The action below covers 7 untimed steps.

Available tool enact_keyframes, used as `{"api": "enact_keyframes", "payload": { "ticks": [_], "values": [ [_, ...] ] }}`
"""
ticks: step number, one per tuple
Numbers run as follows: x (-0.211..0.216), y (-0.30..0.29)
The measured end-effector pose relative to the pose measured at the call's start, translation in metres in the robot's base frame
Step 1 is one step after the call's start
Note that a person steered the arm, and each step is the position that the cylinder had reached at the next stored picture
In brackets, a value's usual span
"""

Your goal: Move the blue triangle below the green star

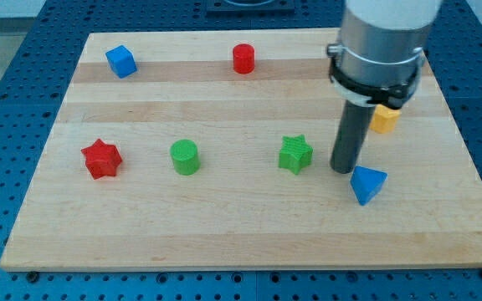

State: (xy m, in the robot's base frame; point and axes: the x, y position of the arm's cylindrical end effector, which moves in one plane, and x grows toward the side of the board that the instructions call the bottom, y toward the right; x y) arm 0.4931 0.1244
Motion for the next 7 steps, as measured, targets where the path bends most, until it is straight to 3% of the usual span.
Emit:
{"api": "enact_keyframes", "payload": {
  "ticks": [1, 2, 3, 7],
  "values": [
    [0.004, 0.008],
    [0.044, 0.067],
    [0.045, 0.079],
    [0.071, 0.027]
  ]
}}
